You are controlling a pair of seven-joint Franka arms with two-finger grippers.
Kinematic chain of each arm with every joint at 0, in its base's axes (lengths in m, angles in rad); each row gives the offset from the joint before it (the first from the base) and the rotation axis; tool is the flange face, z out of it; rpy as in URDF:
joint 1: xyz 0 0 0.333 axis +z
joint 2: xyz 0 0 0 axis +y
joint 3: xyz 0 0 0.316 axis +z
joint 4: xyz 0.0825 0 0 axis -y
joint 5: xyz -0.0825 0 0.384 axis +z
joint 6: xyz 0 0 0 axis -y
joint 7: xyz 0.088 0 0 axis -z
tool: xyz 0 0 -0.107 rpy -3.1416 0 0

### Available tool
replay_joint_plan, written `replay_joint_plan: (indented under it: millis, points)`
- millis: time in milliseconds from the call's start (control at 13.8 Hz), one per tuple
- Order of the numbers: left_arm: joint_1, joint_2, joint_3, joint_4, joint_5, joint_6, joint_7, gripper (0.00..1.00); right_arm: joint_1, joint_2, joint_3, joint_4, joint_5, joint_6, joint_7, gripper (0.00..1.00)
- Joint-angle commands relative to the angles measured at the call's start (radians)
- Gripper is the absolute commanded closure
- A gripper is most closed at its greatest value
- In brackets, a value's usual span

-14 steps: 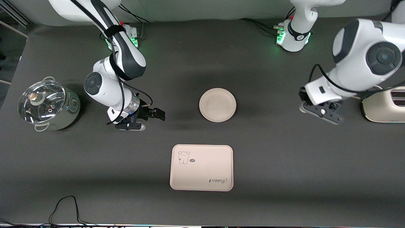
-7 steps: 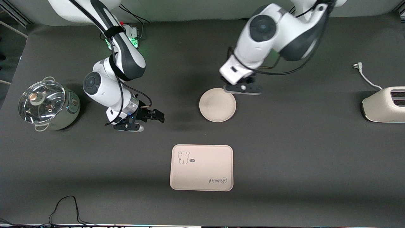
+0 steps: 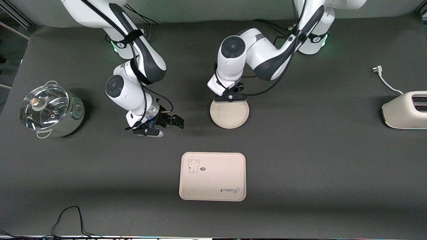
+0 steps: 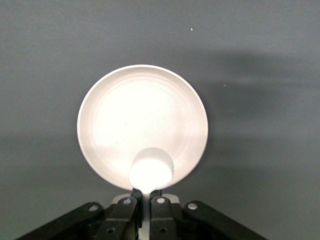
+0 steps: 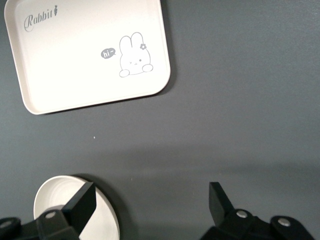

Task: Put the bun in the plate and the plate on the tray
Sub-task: 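Lower the bun onto the plate and open the left gripper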

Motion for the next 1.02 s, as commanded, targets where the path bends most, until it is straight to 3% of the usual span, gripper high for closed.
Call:
replay_joint_plan:
  millis: [0, 291, 436, 509, 582, 945]
  points:
    - [-0.014, 0.049, 0.014, -0.068, 0.109, 0.110, -0.080, 0.98, 0.016, 0.042, -0.005, 0.007, 0.023, 0.064, 0.010, 0.00]
    - [-0.014, 0.150, 0.017, -0.068, 0.289, 0.192, -0.231, 0.98, 0.028, 0.073, -0.005, 0.013, 0.023, 0.098, 0.010, 0.00]
    - [-0.016, 0.152, 0.017, -0.068, 0.294, 0.193, -0.238, 0.93, 0.037, 0.075, -0.005, 0.013, 0.023, 0.103, 0.011, 0.00]
    - [-0.014, 0.152, 0.017, -0.068, 0.292, 0.198, -0.238, 0.77, 0.039, 0.076, -0.003, 0.013, 0.023, 0.101, 0.013, 0.00]
    - [-0.008, 0.152, 0.017, -0.069, 0.292, 0.204, -0.256, 0.01, 0.042, 0.076, -0.003, 0.013, 0.023, 0.101, 0.013, 0.00]
    - [-0.006, 0.163, 0.020, -0.065, 0.295, 0.230, -0.265, 0.00, 0.068, 0.084, -0.003, 0.011, 0.025, 0.103, 0.014, 0.00]
